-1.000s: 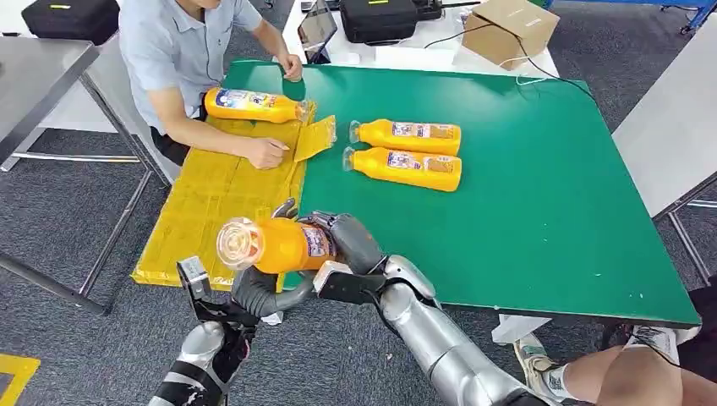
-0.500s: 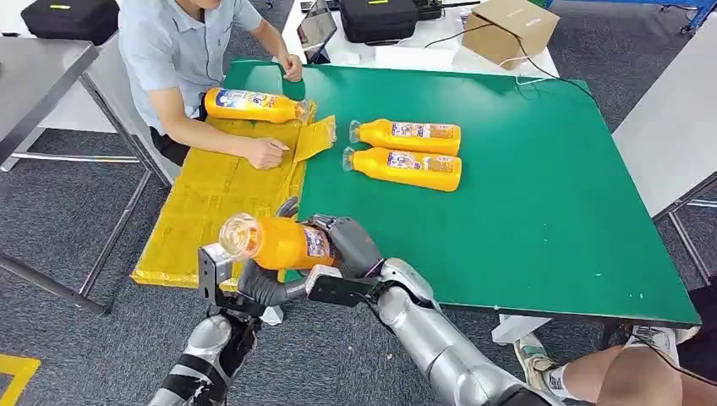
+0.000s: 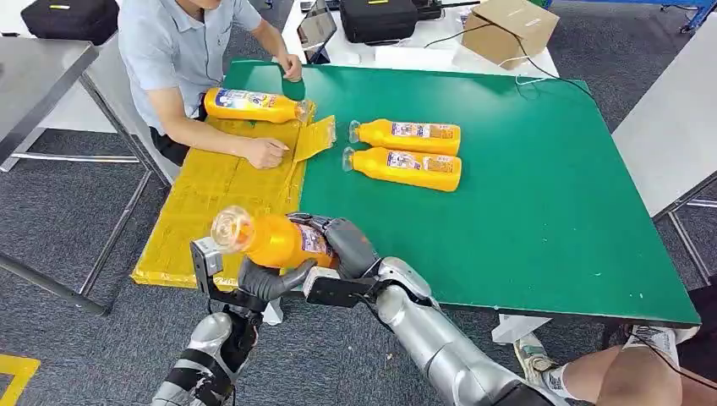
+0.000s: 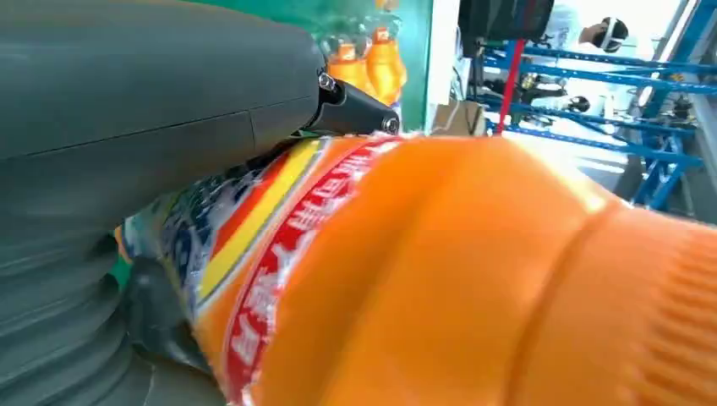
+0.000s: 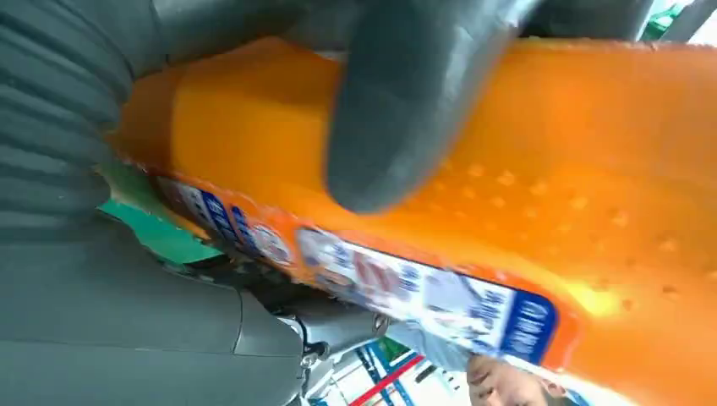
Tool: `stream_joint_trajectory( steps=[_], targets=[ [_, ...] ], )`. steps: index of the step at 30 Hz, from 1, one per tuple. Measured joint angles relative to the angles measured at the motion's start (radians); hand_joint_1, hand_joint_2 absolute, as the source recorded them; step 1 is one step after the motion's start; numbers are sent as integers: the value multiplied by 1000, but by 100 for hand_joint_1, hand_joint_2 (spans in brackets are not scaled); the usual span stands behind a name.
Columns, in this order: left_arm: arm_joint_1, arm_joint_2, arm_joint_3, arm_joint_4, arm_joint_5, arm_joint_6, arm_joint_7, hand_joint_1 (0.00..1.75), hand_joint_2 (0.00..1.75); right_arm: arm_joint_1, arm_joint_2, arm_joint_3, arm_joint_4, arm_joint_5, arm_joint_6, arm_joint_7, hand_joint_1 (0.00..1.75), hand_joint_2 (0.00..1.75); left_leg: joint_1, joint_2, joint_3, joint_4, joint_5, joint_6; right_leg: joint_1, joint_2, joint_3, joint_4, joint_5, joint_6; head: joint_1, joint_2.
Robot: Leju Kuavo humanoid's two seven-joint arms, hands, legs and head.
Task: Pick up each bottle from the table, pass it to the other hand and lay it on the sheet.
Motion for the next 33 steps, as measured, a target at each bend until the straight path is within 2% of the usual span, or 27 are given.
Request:
stream_joint_trajectory(
  steps=[5,6,11,14,20,27,29,33],
  targets=[
    [-3,-3,14,5,57,-43,4,175,175,1,7,8,9,-7,-24,-3,0,175,0,0,0,0,0,0,0,0,0,0,0,0,0,0],
    [-3,-3,17,5,62,-47,5,175,175,2,10,10,12,-6,-34,-2,0,0,0,0,0,0,0,0,0,0,0,0,0,0,0,0],
    [-7,-4,18,5,54,-15,13,175,175,3,13,19,19,2,-72,9,0,0,0,0,0,0,0,0,0,0,0,0,0,0,0,0],
    [-27,-5,16,17,-41,125,14,175,175,6,13,25,22,32,-121,32,0,0,0,0,0,0,0,0,0,0,0,0,0,0,0,0],
    [-66,-3,17,55,-72,183,18,175,175,7,10,32,27,48,-146,45,0,0,0,-1,0,0,0,0,0,0,0,0,0,0,0,0],
    [-162,35,13,140,-322,409,11,175,175,2,7,31,32,60,-180,90,0,0,0,0,0,0,0,0,0,0,0,0,0,0,0,0],
    [-204,50,30,185,-344,419,19,175,175,0,8,32,32,63,-185,79,0,0,0,1,0,0,0,0,0,1,0,0,0,0,0,0],
    [-262,85,72,244,-346,350,3,175,175,4,11,33,32,55,-174,52,0,0,0,-1,0,0,1,-1,1,0,0,1,0,0,0,0]
  ],
)
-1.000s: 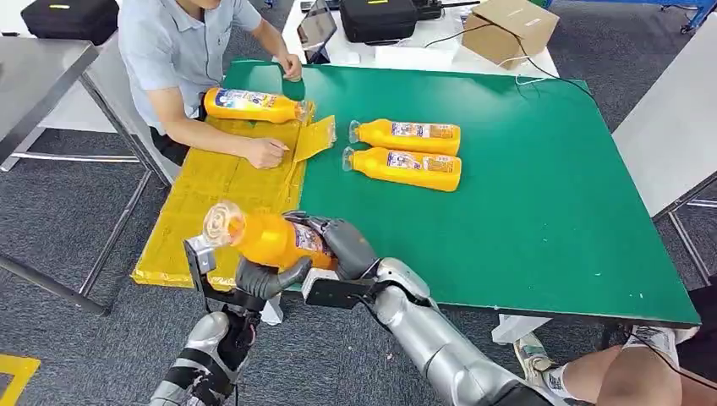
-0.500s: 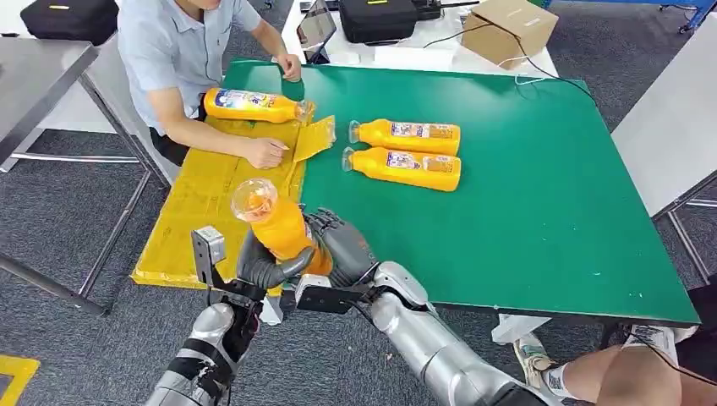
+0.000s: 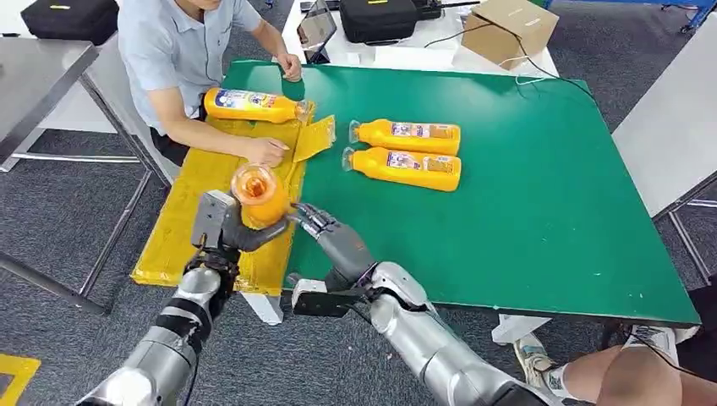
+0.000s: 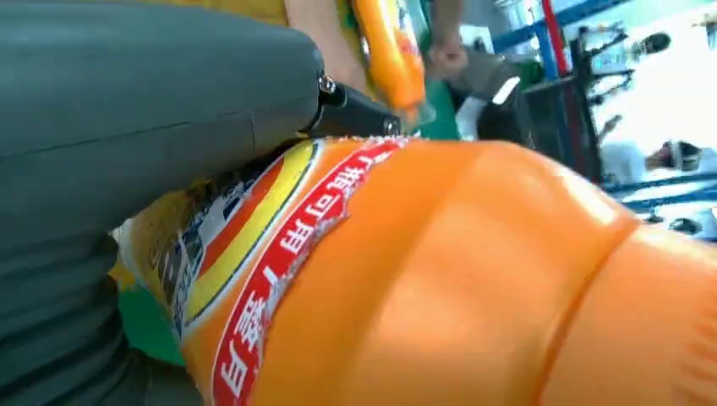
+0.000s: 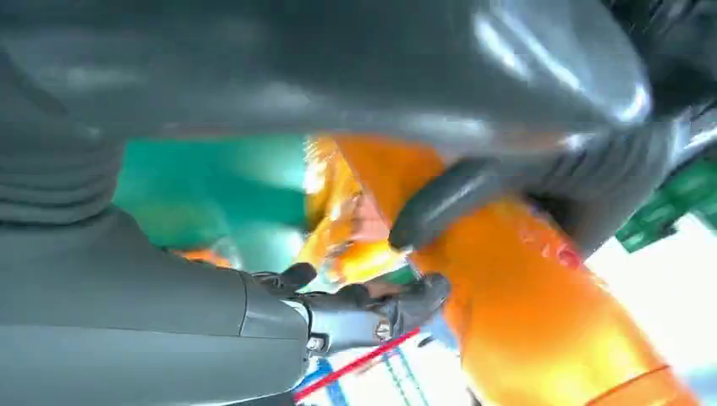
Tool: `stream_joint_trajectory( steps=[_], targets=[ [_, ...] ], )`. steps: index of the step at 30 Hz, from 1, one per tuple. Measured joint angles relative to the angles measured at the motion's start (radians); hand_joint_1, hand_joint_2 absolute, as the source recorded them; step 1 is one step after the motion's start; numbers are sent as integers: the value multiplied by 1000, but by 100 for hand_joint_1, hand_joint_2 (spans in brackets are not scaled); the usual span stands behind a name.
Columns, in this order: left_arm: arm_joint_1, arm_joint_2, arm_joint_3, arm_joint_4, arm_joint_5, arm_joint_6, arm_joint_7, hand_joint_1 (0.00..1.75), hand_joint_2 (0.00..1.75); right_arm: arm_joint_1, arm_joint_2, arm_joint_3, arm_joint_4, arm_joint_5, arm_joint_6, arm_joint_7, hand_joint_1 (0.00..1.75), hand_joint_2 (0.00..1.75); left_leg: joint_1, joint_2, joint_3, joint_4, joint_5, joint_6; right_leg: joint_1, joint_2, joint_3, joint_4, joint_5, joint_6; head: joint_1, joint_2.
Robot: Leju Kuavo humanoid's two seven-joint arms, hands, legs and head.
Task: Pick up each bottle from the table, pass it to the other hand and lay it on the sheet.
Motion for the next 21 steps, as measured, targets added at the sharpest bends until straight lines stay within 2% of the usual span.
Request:
stream_joint_trajectory(
  steps=[5,8,13,18,21],
  targets=[
    [-57,35,36,79,-133,122,-11,175,175,0,5,0,0,0,11,-5,0,0,0,1,0,0,0,0,0,1,0,0,0,0,0,0],
    [-94,53,58,124,-212,287,-40,175,175,0,10,1,0,1,16,-7,0,0,0,1,0,0,0,0,0,0,0,0,0,0,0,0],
    [-137,81,84,183,-287,396,-31,175,175,1,18,2,0,-9,21,-7,0,0,0,1,0,0,0,0,0,0,0,0,0,0,0,0],
    [-177,98,58,261,-499,524,107,175,175,1,22,3,0,-14,21,-4,0,0,0,1,0,0,0,0,-1,0,0,0,0,0,0,0],
    [-201,115,5,313,-645,549,214,175,175,1,23,3,-2,-17,30,-3,0,0,0,1,0,0,0,0,-1,0,0,0,0,0,0,0]
  ],
)
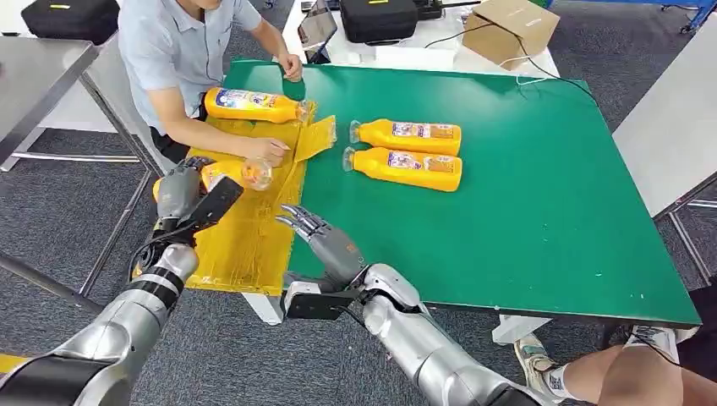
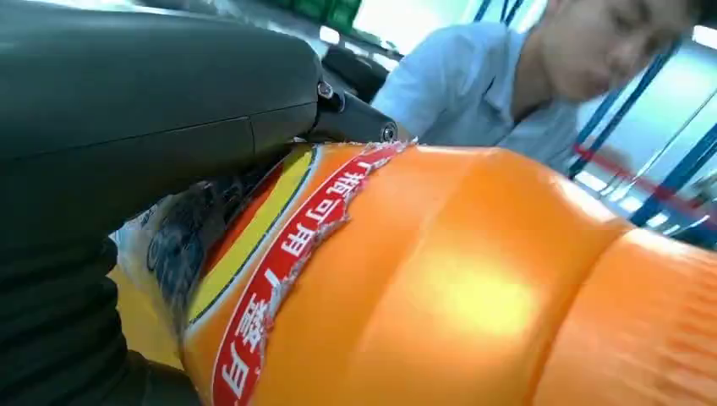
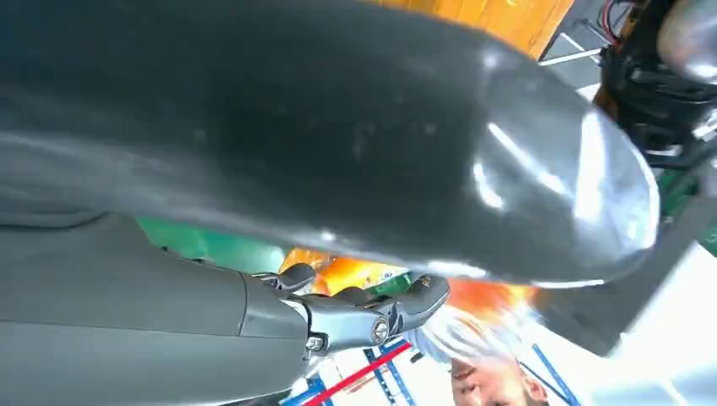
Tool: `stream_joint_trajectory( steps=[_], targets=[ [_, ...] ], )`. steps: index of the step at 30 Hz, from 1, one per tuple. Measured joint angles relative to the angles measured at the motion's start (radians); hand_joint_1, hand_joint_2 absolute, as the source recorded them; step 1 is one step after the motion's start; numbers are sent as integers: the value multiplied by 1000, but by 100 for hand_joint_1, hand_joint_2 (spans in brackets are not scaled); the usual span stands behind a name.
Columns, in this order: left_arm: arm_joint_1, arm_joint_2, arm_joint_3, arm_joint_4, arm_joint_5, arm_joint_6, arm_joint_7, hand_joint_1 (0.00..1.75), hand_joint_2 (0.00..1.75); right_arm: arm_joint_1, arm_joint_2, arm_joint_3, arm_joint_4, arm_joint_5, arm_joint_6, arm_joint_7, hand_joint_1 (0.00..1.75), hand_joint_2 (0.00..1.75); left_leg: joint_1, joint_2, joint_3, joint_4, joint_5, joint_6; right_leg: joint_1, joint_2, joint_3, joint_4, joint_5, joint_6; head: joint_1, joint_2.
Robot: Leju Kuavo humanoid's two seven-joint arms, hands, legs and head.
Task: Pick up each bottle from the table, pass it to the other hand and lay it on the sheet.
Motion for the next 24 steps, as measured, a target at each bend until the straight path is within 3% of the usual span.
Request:
stream_joint_trajectory(
  steps=[8,14,16,19,20,21,22,23,24],
  targets=[
    [-20,18,-74,68,-103,-161,88,175,175,17,-1,2,-50,5,53,28,0,0,0,0,0,0,0,0,0,0,0,0,0,0,0,0],
    [-7,17,-77,71,-80,-277,-13,175,175,46,-7,20,-137,17,116,54,0,0,0,0,0,0,0,0,0,0,0,0,0,0,0,0],
    [5,16,-78,70,-94,-300,-36,164,175,49,-8,28,-158,18,127,57,0,0,0,0,0,0,0,0,0,0,0,0,0,0,0,0],
    [10,16,-82,69,-117,-316,-42,164,175,50,-10,34,-177,18,133,57,0,0,0,0,0,0,0,0,0,0,1,0,0,0,0,0],
    [11,16,-85,69,-123,-319,-44,152,175,50,-10,35,-180,18,134,57,0,0,0,0,0,0,0,0,0,0,1,0,0,0,0,0],
    [11,17,-88,69,-125,-320,-45,155,175,51,-11,36,-183,18,135,57,0,0,0,-1,1,0,0,0,0,0,1,0,0,0,0,0],
    [12,16,-90,69,-125,-321,-45,138,175,51,-11,37,-186,18,137,57,0,0,0,0,1,0,0,0,0,0,1,0,0,0,0,0],
    [12,17,-91,69,-125,-327,-47,86,175,51,-11,37,-187,18,137,56,0,0,0,0,1,0,0,0,0,0,1,0,0,0,0,0],
    [12,17,-91,69,-125,-335,-48,72,175,51,-11,38,-188,17,138,56,0,0,0,0,1,0,0,0,0,0,2,0,0,0,0,0]
  ],
)
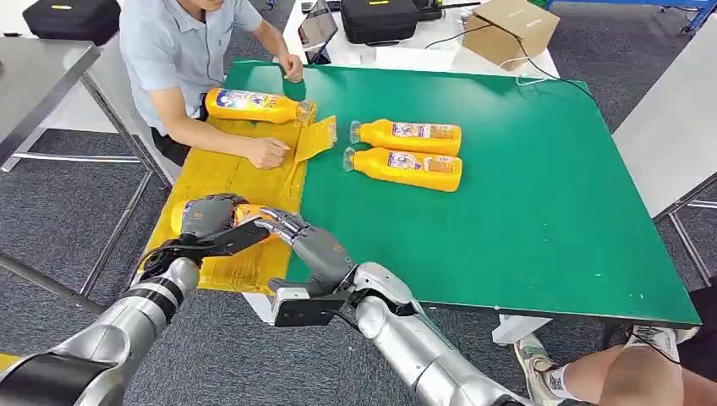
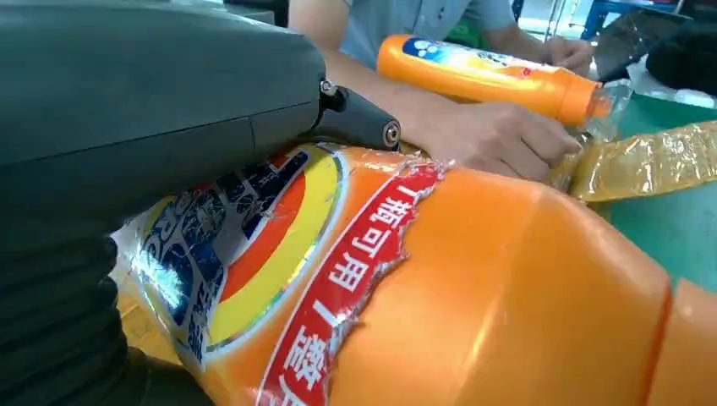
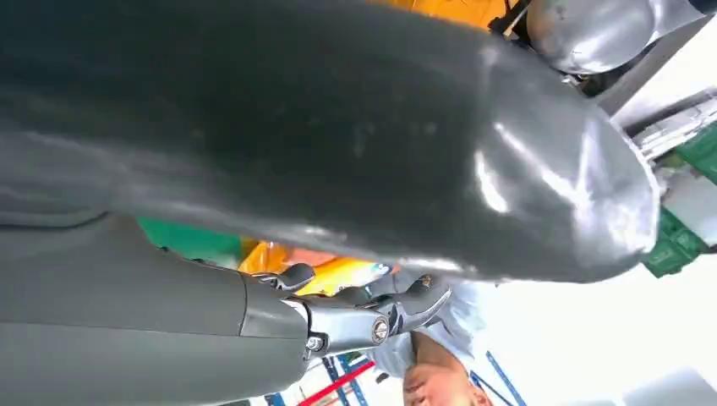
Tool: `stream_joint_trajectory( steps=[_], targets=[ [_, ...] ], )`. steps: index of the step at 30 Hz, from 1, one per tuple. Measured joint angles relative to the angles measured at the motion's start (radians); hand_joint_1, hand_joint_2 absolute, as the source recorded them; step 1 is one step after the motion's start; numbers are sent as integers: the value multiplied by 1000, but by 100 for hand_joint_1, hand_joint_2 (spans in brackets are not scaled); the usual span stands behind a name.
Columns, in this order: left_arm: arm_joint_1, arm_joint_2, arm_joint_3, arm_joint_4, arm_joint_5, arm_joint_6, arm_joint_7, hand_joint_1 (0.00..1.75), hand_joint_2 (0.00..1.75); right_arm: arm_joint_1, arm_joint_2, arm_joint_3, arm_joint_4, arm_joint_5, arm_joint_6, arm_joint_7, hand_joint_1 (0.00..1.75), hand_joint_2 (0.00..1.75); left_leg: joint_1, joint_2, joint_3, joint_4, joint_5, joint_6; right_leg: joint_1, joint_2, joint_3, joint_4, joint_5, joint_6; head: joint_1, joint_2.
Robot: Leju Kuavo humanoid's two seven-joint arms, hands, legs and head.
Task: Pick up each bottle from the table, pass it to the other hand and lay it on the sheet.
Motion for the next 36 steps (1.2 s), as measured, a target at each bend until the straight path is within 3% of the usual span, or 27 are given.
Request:
stream_joint_trajectory(
  steps=[4,5,6,29,36],
  targets=[
    [0,6,0,-7,23,-62,-54,72,175,0,0,2,-2,-12,5,-12,0,0,0,-1,1,0,0,0,0,-1,1,0,0,0,0,0],
    [0,8,0,-9,23,-69,-62,21,175,0,0,2,-2,-13,6,-15,0,0,0,-2,1,0,0,0,0,-2,1,0,0,0,0,0],
    [0,8,0,-9,24,-72,-66,0,175,0,0,2,-2,-13,6,-16,0,0,0,-3,1,0,0,0,0,-3,2,0,0,0,0,0],
    [41,-3,-17,-32,142,-239,-139,0,175,-6,0,6,10,-27,2,-58,0,0,0,-4,1,0,1,0,0,-3,2,0,0,0,0,0],
    [71,-15,83,-66,493,-444,-197,0,175,-8,3,8,19,-30,-23,-99,0,0,0,-4,1,0,1,0,0,-3,2,0,0,0,0,0]
  ],
)
